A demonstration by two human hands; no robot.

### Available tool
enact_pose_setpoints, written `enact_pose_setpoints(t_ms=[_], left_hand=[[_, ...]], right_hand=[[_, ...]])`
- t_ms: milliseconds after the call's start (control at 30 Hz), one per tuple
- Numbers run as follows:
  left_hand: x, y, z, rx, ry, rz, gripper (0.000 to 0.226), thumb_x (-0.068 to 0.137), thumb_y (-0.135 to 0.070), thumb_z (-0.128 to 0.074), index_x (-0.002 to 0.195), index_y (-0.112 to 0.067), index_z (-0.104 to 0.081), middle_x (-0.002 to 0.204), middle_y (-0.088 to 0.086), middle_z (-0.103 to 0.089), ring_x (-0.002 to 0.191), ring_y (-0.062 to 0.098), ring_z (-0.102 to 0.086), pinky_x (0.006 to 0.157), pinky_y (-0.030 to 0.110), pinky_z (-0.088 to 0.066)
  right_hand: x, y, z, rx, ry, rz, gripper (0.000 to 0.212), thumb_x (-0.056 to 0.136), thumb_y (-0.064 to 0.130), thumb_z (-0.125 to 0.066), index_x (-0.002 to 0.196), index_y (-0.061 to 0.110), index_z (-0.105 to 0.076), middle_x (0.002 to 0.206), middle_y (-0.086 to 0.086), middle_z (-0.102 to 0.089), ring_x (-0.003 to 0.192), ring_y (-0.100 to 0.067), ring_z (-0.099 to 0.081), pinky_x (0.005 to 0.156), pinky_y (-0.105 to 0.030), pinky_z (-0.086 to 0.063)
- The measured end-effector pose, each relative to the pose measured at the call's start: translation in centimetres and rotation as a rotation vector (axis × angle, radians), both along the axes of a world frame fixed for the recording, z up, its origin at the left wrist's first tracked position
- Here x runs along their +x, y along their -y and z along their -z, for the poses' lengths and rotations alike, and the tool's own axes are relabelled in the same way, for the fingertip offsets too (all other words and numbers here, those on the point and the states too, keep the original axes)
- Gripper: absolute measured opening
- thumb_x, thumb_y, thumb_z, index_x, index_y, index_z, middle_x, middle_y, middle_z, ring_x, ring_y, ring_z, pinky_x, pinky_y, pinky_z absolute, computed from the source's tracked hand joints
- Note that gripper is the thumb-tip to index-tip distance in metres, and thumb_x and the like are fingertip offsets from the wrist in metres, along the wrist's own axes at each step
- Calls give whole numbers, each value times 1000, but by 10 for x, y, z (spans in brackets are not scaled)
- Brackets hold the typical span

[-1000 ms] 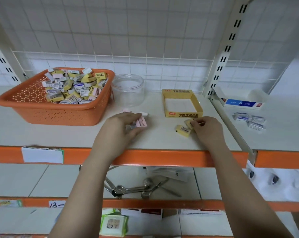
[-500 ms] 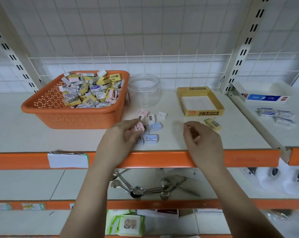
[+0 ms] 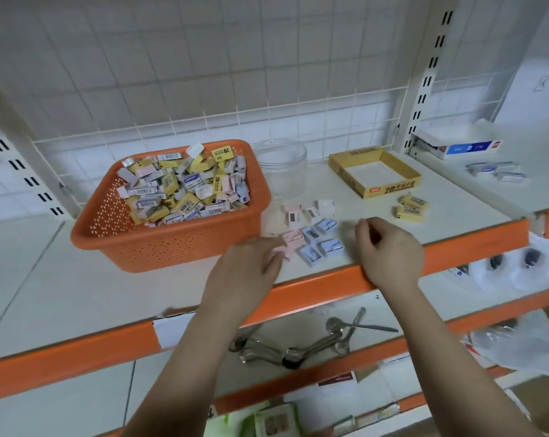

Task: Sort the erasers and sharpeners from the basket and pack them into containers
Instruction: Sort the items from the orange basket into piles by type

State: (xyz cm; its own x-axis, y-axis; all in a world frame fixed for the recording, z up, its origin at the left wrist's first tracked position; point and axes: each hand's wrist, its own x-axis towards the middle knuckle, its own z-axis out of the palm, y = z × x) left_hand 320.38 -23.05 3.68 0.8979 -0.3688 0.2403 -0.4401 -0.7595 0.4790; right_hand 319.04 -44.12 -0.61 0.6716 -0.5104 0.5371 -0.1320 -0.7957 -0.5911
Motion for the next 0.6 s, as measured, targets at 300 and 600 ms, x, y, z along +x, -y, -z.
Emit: enact_pose_setpoints(t_ms=[300, 600], left_hand=[[9, -40, -66, -213, 267, 42, 19, 90, -20, -59, 104, -22, -72, 85, -19, -64, 74, 0, -60, 72, 21, -51], [81, -106, -80, 0, 72, -163, 18, 90, -21, -58, 103, -22, -71, 88, -9, -66, 72, 0, -56, 62, 13, -38]], right_hand=[[24, -18, -36, 64, -15, -138, 28, 94, 31, -50, 88, 14, -70, 50, 12, -45, 53, -18, -48, 48, -24, -29], [96, -91, -119, -193, -216, -593, 25, 92, 27, -51, 109, 20, -67, 82, 1, -66, 74, -18, -60, 67, -30, -51]])
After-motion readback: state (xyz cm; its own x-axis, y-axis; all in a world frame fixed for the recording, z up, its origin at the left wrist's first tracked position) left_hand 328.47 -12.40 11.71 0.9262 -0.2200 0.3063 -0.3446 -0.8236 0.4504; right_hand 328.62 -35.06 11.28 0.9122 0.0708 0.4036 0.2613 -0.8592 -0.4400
